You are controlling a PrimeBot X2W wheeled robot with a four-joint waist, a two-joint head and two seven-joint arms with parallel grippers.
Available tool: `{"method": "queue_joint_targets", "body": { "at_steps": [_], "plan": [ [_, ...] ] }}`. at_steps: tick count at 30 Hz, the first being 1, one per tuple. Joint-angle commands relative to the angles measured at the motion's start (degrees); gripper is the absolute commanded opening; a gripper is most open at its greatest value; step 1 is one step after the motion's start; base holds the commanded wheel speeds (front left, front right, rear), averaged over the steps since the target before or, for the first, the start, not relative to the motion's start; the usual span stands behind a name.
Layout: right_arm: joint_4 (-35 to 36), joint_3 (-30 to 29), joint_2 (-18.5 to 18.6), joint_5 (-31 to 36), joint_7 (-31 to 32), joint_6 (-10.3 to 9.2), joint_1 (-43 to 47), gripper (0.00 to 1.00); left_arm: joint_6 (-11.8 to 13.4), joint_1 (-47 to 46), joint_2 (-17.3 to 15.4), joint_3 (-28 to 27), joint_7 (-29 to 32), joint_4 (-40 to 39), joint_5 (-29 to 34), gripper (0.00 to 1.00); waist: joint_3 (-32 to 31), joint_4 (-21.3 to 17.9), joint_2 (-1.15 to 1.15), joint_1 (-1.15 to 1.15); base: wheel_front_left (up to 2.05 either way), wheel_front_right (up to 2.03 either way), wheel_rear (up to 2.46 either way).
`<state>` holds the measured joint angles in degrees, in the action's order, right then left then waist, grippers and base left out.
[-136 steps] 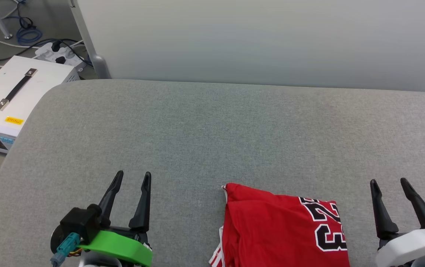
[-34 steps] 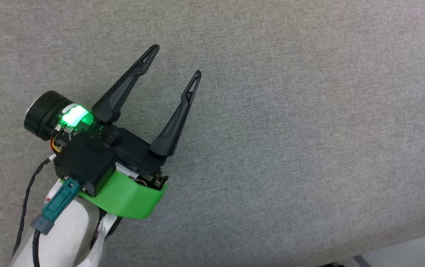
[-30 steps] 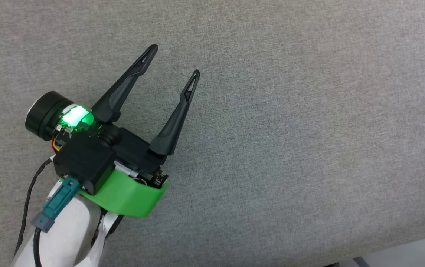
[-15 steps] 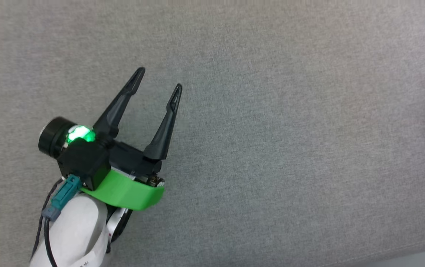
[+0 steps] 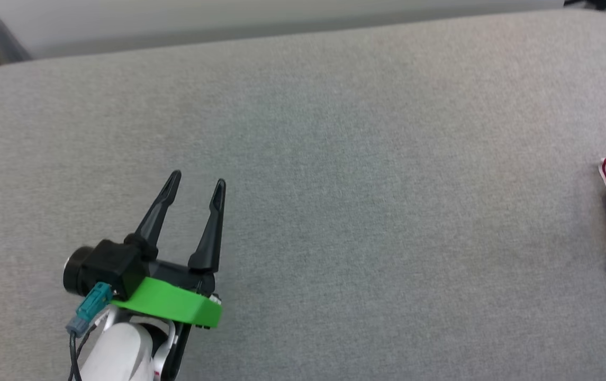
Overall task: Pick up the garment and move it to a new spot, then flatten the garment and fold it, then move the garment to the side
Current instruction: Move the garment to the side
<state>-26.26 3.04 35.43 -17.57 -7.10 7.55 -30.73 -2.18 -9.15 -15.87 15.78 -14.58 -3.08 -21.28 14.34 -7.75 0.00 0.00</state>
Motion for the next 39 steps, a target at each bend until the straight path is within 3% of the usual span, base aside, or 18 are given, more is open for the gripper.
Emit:
{"method": "queue_joint_targets", "body": {
  "at_steps": [1,11,19,26,39],
  "plan": [
    [3.02,-0.38,-1.69,-0.65,0.39,-0.06,2.62,1.00,0.32,1.21,0.47,-0.59,-0.23,0.58,-0.79,1.00,-5.74,3.42,0.00,0.00,0.00,0.00,0.00],
    [24.85,-6.32,-15.04,0.14,1.74,-0.06,20.77,1.00,-1.54,5.18,3.64,-1.94,-0.40,4.07,-1.08,1.00,-9.81,6.86,0.00,0.00,0.00,0.00,0.00],
    [28.35,-7.90,-24.17,2.28,-0.91,-0.06,30.22,1.00,-1.76,8.02,7.13,-5.78,-0.40,6.27,3.13,1.00,-11.89,8.23,0.00,0.00,0.00,0.00,0.00],
    [27.34,-6.44,-27.25,4.55,-3.15,-0.06,32.99,1.00,-2.86,9.24,9.53,-9.28,-0.41,6.43,6.14,1.00,-12.31,8.57,0.00,0.00,0.00,0.00,0.00],
    [25.56,-5.26,-27.97,5.64,-4.45,-0.06,32.38,1.00,-4.60,9.45,11.89,-12.02,-0.41,7.31,8.12,1.00,-11.98,8.75,0.00,0.00,0.00,0.00,0.00]
  ]
}}
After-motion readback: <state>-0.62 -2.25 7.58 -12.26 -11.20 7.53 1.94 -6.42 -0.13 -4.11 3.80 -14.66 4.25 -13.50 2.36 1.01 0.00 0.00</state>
